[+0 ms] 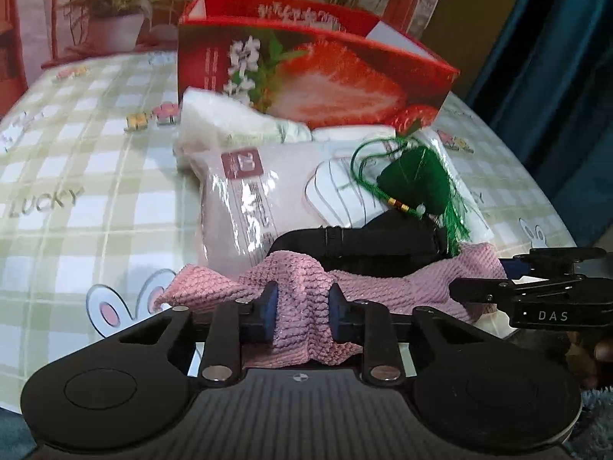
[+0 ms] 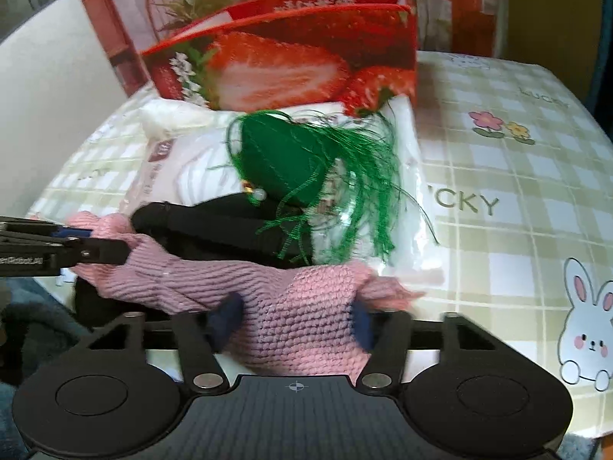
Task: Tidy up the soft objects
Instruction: 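Lift the pink cloth with both tools and carry it over the box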
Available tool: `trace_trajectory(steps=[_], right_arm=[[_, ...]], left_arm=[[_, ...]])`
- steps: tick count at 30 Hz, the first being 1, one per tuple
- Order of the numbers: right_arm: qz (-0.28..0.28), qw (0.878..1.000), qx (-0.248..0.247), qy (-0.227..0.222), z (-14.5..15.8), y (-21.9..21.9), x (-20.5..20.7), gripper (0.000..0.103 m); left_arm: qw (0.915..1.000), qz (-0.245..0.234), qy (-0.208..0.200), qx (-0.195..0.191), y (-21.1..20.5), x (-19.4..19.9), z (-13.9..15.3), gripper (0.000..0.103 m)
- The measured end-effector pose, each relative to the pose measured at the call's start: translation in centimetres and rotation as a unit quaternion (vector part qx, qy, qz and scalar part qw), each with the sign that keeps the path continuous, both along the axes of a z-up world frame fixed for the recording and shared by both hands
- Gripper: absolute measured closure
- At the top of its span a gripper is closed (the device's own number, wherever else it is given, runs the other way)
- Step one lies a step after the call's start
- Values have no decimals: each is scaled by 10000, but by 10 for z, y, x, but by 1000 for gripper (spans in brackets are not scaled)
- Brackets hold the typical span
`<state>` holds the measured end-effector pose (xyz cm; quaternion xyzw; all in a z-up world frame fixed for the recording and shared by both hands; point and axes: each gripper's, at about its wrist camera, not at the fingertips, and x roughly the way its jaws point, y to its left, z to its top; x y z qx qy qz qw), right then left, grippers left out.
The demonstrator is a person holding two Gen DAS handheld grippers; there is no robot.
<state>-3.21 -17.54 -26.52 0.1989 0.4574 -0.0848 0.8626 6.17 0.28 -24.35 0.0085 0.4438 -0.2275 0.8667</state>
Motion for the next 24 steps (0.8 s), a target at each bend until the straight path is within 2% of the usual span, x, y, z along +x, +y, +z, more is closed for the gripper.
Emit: trace_trajectory(steps=[5, 7, 14, 21, 24], right_arm=[[267, 9976, -479, -421, 24, 13, -3, 74], [297, 9963, -562, -576, 31, 14, -4, 77], [68, 9926, -563, -1075, 44, 7, -8, 80], [93, 9902, -736, -1183, 45, 11, -5, 80], [44, 9886, -707, -1329, 51, 6, -4, 80]], left_arm=[[9969, -17, -780, 123, -4, -14, 23, 78], [9955, -32, -941, 70, -3, -15, 30, 78], [9946, 103, -1013, -220, 4, -15, 35, 78], [9931, 120, -1102, -393, 8, -17, 37, 78], [9905, 52, -1305, -433, 7, -14, 46, 78]])
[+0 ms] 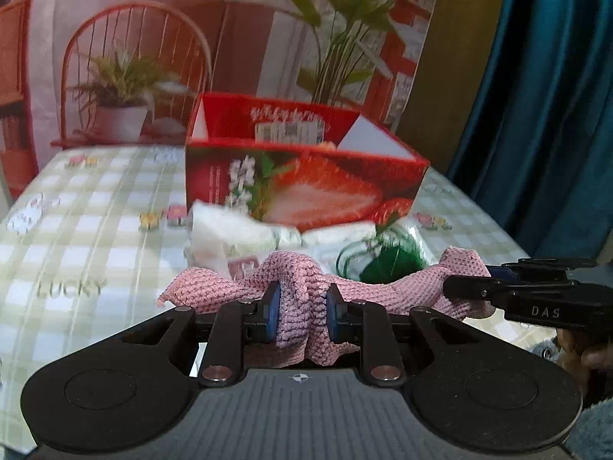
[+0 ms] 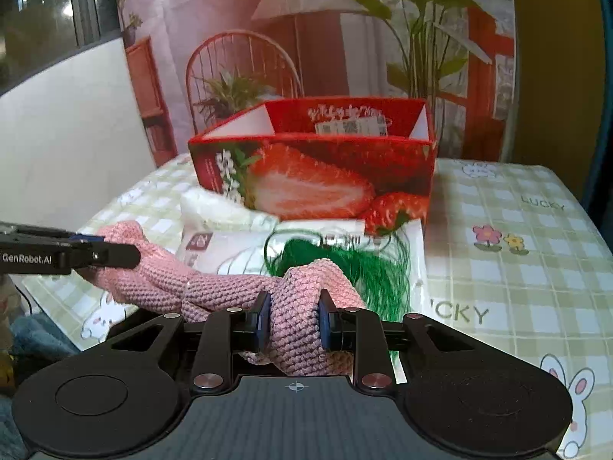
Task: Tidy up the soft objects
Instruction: 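Lift the pink cloth with both tools and carry it over the box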
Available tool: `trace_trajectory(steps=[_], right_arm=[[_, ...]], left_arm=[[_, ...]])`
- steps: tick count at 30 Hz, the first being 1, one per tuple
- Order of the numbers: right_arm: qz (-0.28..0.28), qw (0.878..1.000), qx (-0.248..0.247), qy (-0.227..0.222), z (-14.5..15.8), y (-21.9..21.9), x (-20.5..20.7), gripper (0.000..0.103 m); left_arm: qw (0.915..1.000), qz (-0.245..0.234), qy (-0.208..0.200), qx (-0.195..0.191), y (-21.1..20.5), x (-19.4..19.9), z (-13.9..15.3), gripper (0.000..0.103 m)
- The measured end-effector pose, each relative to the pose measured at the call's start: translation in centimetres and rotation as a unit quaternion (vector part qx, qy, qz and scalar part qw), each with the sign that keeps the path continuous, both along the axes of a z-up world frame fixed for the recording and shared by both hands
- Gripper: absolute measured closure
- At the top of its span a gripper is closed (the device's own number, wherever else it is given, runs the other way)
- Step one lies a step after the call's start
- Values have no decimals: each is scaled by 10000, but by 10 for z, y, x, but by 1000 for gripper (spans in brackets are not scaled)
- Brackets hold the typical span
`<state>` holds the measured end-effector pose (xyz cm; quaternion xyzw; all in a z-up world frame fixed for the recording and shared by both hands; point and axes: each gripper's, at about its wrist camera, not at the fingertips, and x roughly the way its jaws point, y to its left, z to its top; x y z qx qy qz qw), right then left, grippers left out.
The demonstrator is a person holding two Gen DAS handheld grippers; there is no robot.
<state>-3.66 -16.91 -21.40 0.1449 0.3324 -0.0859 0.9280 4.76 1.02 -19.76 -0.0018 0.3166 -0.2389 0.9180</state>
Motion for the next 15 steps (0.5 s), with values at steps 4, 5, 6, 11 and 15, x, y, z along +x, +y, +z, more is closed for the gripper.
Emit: trace_trajectory(steps=[4, 5, 6, 11, 15], right_arm=[[-48, 9996, 142, -233, 14, -10, 6, 80], [-34, 9995, 103, -300, 19, -12, 8, 80], [-12, 9993, 47, -367, 24, -14, 11, 80], [44, 9970, -29, -777, 53, -32, 32, 80], [82, 9939, -166, -1085, 71, -46, 54, 80]], left_arm=[[9993, -46, -358, -73, 0, 8, 19, 78], [9990, -36, -431, -92, 0, 11, 23, 78], [9987, -13, -490, -116, 1, 15, 28, 78], [9970, 134, -655, -388, 3, 46, 52, 78], [9955, 129, -900, -259, -6, 73, 70, 78]])
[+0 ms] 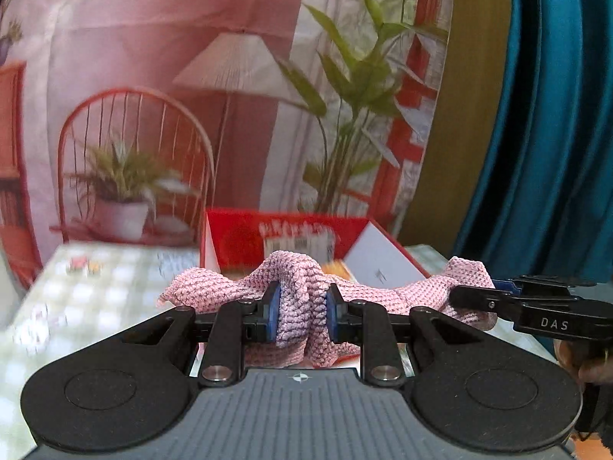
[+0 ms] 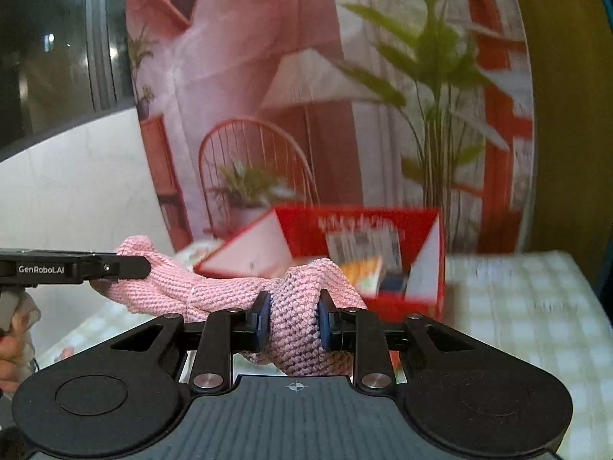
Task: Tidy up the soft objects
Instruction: 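Lift the pink cloth with both tools and carry it over the box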
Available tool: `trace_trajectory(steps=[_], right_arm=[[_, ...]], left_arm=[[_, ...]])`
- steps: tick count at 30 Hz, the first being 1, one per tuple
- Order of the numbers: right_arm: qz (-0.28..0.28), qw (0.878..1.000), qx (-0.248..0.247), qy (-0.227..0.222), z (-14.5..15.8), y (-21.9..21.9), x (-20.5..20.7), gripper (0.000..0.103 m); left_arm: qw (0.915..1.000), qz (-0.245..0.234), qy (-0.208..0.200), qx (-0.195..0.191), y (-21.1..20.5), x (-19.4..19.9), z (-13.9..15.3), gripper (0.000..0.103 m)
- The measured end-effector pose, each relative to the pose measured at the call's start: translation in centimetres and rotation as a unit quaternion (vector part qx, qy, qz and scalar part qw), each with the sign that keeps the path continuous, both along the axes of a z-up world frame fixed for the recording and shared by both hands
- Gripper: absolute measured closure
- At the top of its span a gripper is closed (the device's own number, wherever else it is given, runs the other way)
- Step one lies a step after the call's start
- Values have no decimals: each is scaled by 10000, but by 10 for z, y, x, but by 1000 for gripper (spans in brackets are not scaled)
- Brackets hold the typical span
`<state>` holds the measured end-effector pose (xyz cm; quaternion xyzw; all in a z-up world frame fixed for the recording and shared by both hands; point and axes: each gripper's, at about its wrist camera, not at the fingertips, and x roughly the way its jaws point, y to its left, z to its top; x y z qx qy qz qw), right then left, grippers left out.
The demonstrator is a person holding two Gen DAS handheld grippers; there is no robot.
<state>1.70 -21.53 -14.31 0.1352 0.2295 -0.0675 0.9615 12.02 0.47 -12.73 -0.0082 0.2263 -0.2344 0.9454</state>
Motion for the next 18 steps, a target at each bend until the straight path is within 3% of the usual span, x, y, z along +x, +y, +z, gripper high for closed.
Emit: trace_trajectory(steps=[10, 14, 18], right_arm=[[-249, 9983, -457, -279, 3, -42, 71, 80], [-344, 9978, -542, -163, -10, -57, 97, 80], [-355, 9980, -473, 201, -35, -69, 118, 80]], left_arm=[[9993, -59, -89, 360, -22, 91, 18, 78], [9972, 16, 120, 731, -37, 124, 4, 78], [9946, 123, 593, 847, -46, 150, -16, 78]])
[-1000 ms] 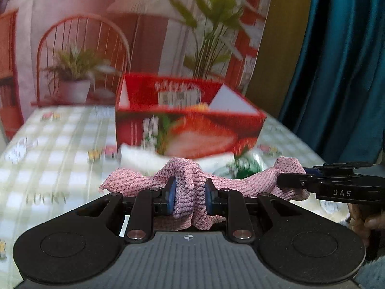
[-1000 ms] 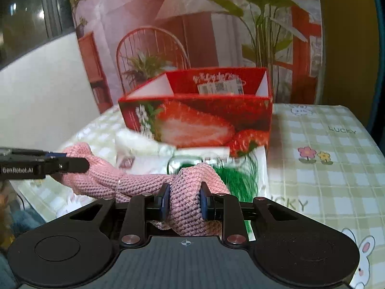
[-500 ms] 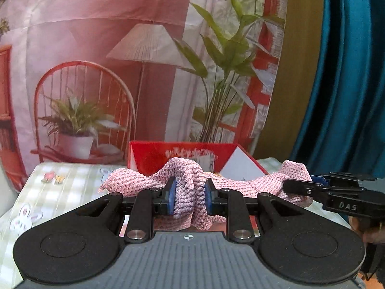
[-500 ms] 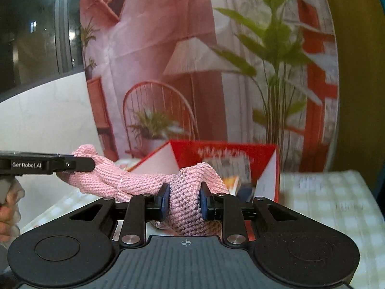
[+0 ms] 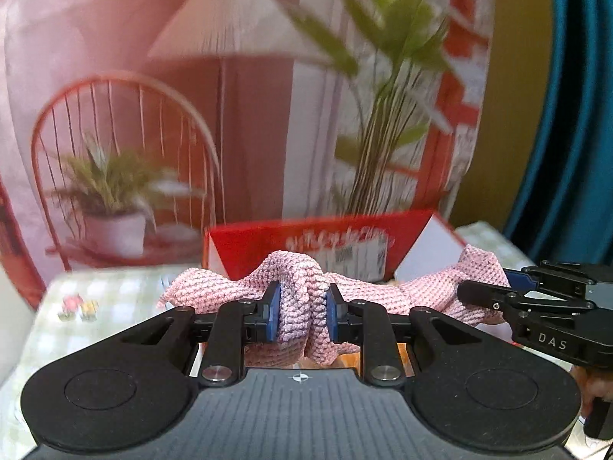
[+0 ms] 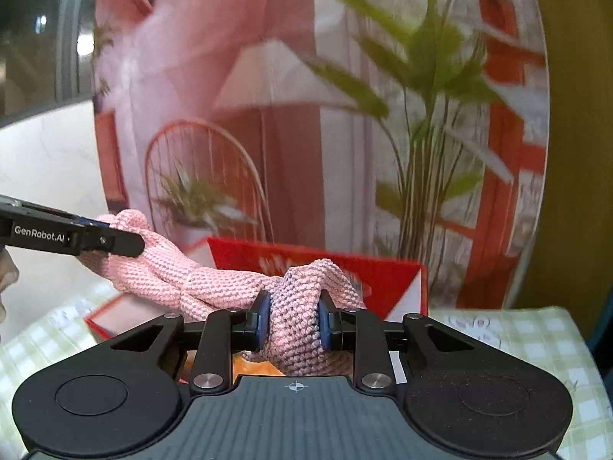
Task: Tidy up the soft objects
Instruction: 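Lift the pink cloth with both tools and carry it over the box, then lower the pink cloth into the box and open both tools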
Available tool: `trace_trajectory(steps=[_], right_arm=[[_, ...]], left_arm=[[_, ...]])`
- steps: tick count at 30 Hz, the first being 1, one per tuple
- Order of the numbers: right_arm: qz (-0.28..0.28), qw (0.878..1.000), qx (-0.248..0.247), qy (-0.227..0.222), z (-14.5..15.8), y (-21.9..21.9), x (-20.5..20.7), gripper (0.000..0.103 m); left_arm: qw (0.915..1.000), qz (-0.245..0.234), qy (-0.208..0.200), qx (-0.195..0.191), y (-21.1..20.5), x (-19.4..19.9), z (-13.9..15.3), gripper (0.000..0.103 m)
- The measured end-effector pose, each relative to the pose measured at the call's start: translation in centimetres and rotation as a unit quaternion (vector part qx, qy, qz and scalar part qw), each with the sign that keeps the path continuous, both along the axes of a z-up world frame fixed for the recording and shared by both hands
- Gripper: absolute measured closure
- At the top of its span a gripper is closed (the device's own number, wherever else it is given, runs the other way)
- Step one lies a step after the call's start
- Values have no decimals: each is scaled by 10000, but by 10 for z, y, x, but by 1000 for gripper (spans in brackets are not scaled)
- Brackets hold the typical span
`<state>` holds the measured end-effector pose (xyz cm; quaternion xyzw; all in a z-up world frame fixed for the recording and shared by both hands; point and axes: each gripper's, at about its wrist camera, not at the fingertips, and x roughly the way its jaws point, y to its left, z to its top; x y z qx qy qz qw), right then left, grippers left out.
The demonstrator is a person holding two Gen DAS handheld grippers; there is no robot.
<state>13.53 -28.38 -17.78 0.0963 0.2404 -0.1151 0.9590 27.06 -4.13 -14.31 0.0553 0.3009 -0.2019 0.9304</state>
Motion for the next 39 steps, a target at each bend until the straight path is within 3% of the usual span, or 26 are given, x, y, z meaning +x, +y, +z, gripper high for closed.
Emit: trace_trajectory(steps=[8, 18, 28, 31, 36, 39], right_arm=[[-33, 9964, 460, 706, -38, -12, 21, 80], [-23, 9919, 600, 1121, -50, -16, 27, 81], [-84, 9897, 694, 1250, -49, -17, 31, 81], [-99, 9911, 560, 1206, -47, -14, 29, 78], [-140, 9953, 327, 902, -39, -9, 18, 67], [-173, 9970, 269, 706, -34, -9, 8, 62]], left_arm=[[9961, 79, 740, 473, -9, 23, -41, 78], [9940, -25, 908, 615, -14, 30, -51, 78], [9932, -31, 1011, 570, -13, 32, -53, 76], [9946, -101, 847, 598, -13, 27, -45, 67], [9977, -112, 501, 440, -6, 16, -28, 27], [9992, -53, 254, 301, 0, 6, -15, 23]])
